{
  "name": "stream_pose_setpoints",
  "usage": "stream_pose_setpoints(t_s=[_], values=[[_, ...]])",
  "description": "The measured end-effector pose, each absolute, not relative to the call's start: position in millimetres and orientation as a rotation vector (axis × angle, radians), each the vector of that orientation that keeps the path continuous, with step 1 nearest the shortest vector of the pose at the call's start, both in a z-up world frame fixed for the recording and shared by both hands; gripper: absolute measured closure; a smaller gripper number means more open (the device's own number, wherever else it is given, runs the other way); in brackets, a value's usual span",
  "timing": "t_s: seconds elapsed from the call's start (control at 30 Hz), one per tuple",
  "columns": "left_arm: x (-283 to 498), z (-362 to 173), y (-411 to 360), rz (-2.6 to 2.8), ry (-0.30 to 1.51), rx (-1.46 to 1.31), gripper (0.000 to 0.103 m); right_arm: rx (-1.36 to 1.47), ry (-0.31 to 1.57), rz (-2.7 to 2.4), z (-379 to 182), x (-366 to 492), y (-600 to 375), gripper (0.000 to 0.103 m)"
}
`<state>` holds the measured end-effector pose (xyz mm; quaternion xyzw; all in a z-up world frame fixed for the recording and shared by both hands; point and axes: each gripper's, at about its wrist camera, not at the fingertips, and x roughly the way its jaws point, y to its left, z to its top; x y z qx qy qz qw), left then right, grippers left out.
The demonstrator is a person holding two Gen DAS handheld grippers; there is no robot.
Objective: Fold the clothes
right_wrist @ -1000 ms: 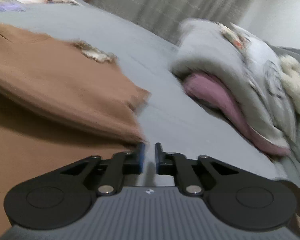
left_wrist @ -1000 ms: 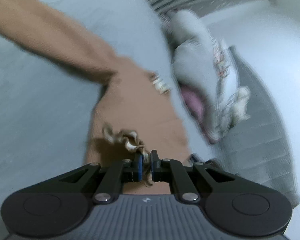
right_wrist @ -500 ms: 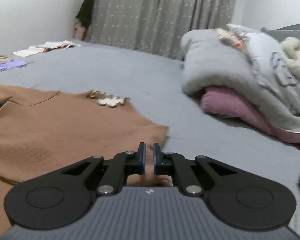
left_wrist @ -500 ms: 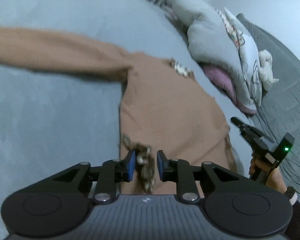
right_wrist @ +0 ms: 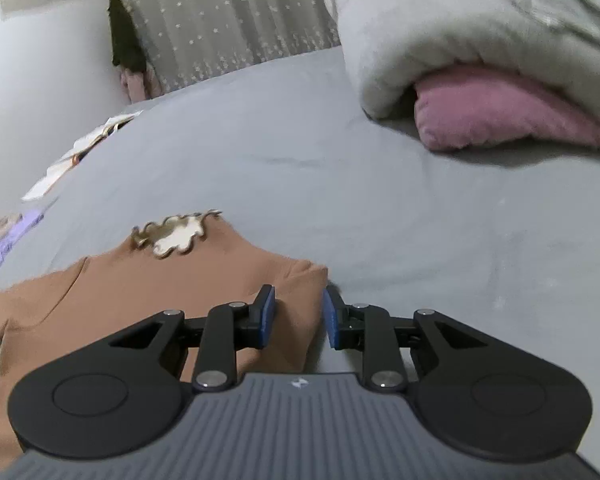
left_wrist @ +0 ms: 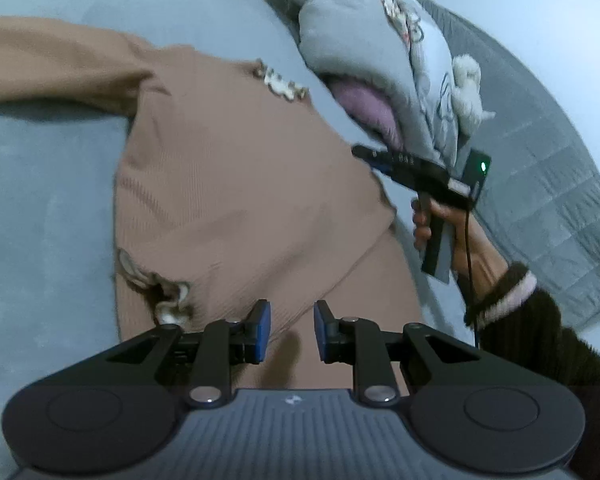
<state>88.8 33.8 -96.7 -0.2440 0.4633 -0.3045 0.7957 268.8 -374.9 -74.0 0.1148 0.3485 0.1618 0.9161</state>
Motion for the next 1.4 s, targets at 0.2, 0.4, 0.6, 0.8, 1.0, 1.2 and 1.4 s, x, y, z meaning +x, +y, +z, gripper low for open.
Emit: stream_pose_setpoints(t_s=[0.2, 0.4, 0.6, 0.8, 1.0, 1.2, 1.4], values=[[89, -106, 37, -0.681, 0.987, -0.535, 0.081, 0.111, 0.496, 0.345, -71, 255, -361, 0.095], [90, -105, 36, -0.686, 0.978, -0.538, 0.080, 0.135, 0.604, 0.320, -86, 275, -368, 0.091], [93, -83, 51, -0.654, 0.949, -0.596, 0.050, 0.145, 0.597, 0.309, -55, 242, -368, 0.084], [92, -64, 104, -0.420, 0.866, -0.674, 0.037, 0.132, 0.602, 0.340, -36, 206, -357, 0.084], [83, -57, 161, -0.082, 0.773, -0.632, 0.023, 0.119, 0.747, 0.270, -66, 195, -338, 0.085], [81, -65, 225, 0.225, 0.736, -0.755, 0.023, 0.195, 0.720, 0.283, -41, 171, -321, 0.067], [82, -69, 260, 0.378, 0.651, -0.843, 0.023, 0.241, 0.686, 0.331, -5, 144, -299, 0.061]])
